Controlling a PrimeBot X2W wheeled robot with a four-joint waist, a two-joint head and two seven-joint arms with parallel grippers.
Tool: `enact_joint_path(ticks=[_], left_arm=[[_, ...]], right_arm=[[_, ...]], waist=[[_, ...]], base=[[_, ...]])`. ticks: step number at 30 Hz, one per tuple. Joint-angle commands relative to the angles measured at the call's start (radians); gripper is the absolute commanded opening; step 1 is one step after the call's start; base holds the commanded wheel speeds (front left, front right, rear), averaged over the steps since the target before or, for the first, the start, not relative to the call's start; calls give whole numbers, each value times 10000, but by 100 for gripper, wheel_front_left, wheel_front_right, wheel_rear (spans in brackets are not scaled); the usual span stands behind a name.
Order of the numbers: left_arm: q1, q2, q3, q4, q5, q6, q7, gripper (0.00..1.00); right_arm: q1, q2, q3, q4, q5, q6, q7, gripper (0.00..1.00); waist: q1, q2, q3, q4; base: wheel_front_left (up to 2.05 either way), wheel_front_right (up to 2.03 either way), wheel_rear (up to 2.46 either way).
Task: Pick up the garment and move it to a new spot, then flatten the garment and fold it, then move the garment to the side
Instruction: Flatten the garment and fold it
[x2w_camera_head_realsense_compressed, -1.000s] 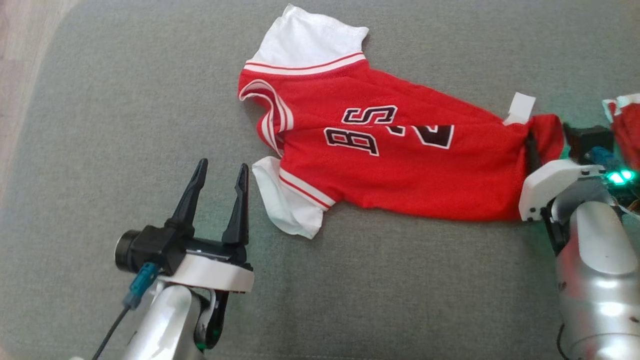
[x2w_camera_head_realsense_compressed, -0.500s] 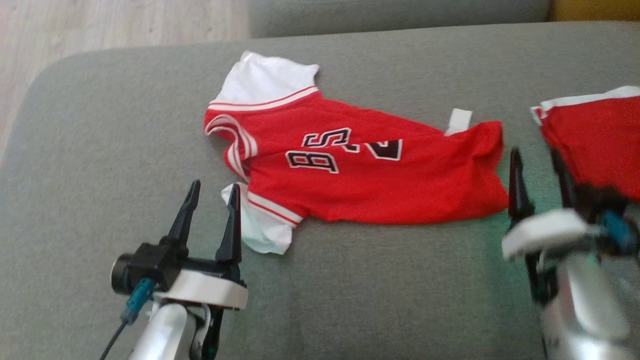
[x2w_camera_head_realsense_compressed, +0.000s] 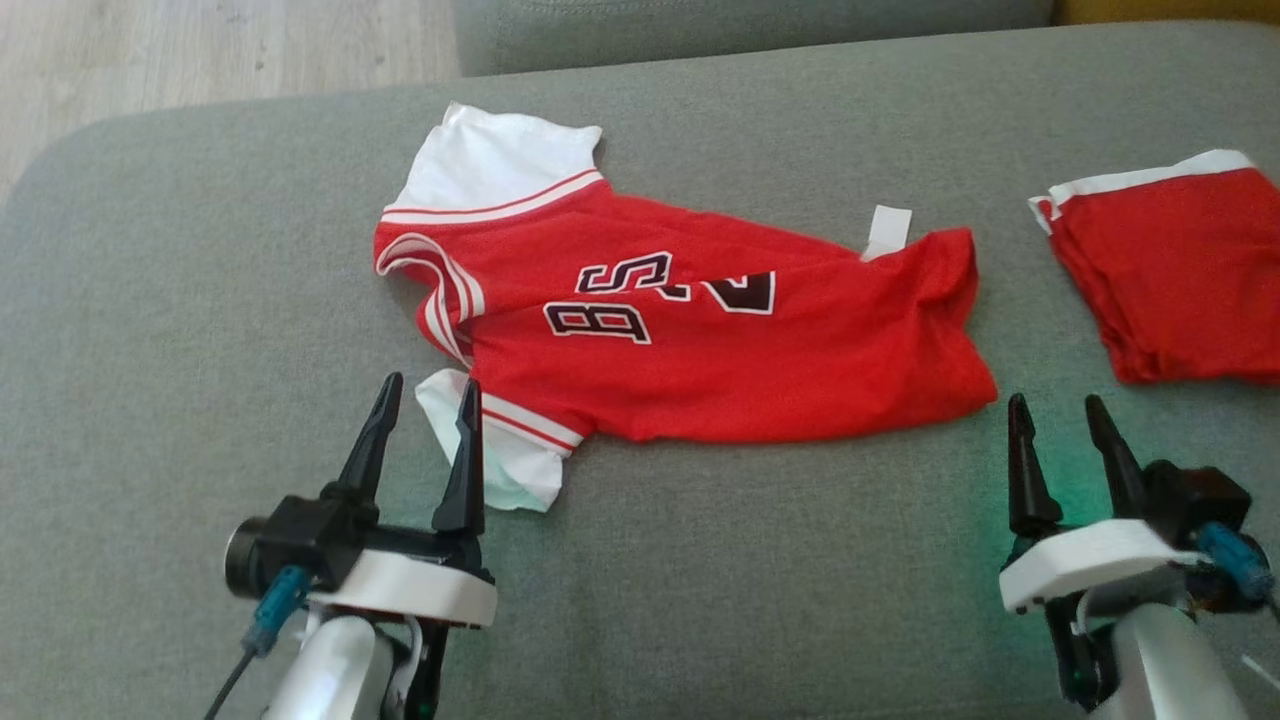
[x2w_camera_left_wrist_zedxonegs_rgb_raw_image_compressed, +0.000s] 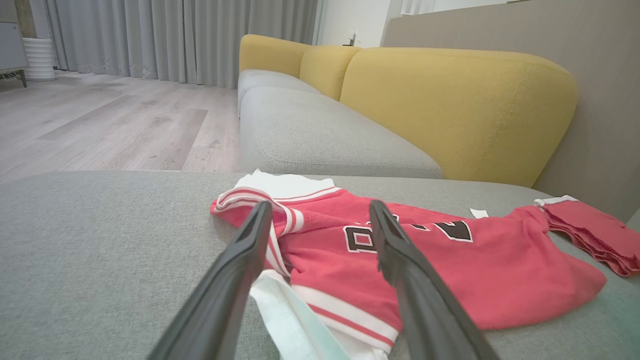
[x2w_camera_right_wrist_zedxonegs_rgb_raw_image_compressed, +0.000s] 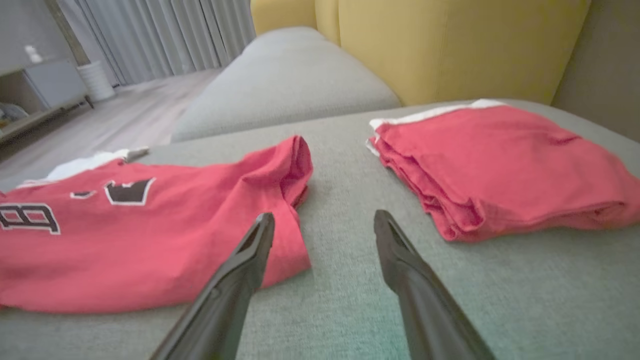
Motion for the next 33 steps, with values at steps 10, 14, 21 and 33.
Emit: enact_joint_path(ticks=[10, 14, 21, 33], left_arm=[[-635, 57, 270, -185, 168, -105, -104, 100], [-694, 80, 282, -158, 171, -105, -104, 100], [-741, 88, 306, -172, 158, -81, -104, 100], [-618, 163, 352, -58, 139, -38, -104, 100]], right_arm=[[-1399, -38, -283, 1271, 717, -7, 1013, 100], [-1657, -38, -59, 1941, 634, -7, 1094, 100], [-1940, -38, 91, 2848, 178, -7, 1054, 100], [-2378, -38, -162, 3437, -399, -7, 287, 0]], waist=[[1, 0, 492, 531], [1, 0, 542, 647], [1, 0, 556, 677], [1, 0, 304, 359]], base=[[0, 0, 0], [0, 0, 0], [0, 0, 0], [0, 0, 0]])
